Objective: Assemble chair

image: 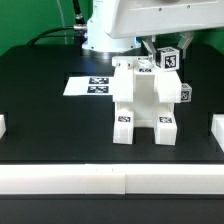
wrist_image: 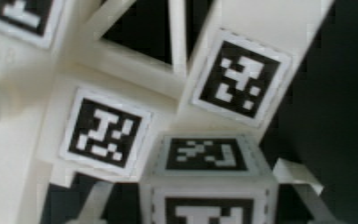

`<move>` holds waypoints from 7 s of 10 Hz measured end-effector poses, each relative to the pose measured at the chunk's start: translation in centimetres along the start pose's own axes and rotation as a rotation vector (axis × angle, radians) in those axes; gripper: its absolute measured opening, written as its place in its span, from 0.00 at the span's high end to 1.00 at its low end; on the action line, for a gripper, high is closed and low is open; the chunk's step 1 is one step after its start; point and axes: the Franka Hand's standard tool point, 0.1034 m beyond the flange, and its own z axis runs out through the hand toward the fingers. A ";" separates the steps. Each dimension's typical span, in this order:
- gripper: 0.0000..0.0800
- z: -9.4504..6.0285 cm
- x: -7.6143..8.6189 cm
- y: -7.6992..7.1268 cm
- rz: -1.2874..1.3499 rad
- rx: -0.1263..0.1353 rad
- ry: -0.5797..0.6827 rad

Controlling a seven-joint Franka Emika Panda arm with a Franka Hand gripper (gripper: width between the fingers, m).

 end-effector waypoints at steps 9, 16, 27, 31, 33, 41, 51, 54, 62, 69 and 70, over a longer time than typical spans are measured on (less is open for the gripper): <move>0.64 0.2 0.1 -0.5 0.711 0.021 0.000; 0.20 0.2 0.1 -1.0 0.413 0.016 -0.001; 0.19 0.2 0.0 -0.8 -0.407 -0.003 0.000; 0.25 0.2 0.0 -0.5 -0.556 -0.012 -0.005; 0.47 0.2 0.0 -0.5 -0.553 -0.012 -0.005; 0.64 0.2 -0.1 -0.4 0.031 0.007 0.000; 0.40 0.3 0.0 -0.7 0.766 0.047 -0.009; 0.20 0.4 0.0 -1.1 0.613 0.037 -0.006; 0.19 0.2 0.1 -1.0 -0.089 -0.005 0.002; 0.19 0.4 -0.1 -0.6 -0.565 -0.022 -0.009; 0.19 0.4 -0.1 -0.6 -0.610 -0.022 -0.010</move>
Offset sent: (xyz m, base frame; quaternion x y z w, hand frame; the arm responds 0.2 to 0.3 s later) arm -0.0018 0.0010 -0.0080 0.0180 -0.0164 0.1940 0.9807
